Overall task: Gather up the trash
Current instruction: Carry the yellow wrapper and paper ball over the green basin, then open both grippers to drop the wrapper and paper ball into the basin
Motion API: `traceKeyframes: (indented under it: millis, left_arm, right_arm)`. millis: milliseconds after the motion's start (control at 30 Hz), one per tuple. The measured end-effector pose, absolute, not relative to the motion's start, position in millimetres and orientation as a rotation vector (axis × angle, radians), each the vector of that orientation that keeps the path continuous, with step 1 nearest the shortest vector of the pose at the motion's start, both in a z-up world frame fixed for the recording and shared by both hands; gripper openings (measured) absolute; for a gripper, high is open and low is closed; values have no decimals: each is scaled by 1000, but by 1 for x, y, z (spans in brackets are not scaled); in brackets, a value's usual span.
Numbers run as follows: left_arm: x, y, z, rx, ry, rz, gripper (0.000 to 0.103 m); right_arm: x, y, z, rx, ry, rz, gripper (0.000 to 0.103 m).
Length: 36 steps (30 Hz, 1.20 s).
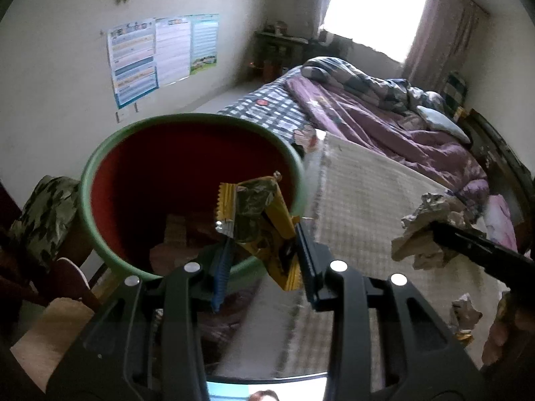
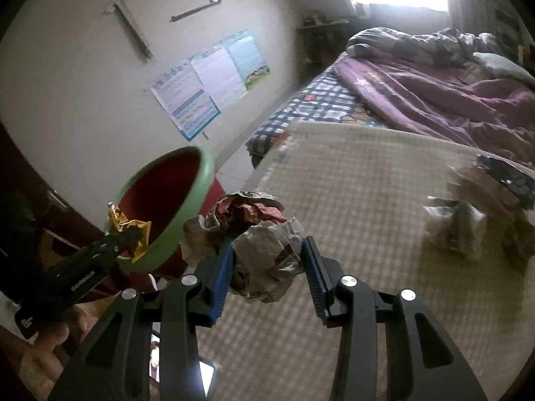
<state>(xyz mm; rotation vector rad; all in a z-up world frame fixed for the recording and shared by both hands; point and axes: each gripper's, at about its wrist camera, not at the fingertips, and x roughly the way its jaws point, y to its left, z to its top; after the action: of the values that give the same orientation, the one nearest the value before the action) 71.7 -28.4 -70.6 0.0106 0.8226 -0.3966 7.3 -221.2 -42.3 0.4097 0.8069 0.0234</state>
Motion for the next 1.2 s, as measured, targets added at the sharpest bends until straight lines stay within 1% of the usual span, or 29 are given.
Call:
traceKeyframes:
  millis: [467, 1200]
  left_arm:
    - [104, 9, -81, -16, 824, -319, 35]
    - [132, 21, -89, 17, 854, -289, 35]
  right_arm:
    - [37, -187, -46, 388, 815, 57, 41]
    - [81, -154, -36, 336, 779, 144, 41]
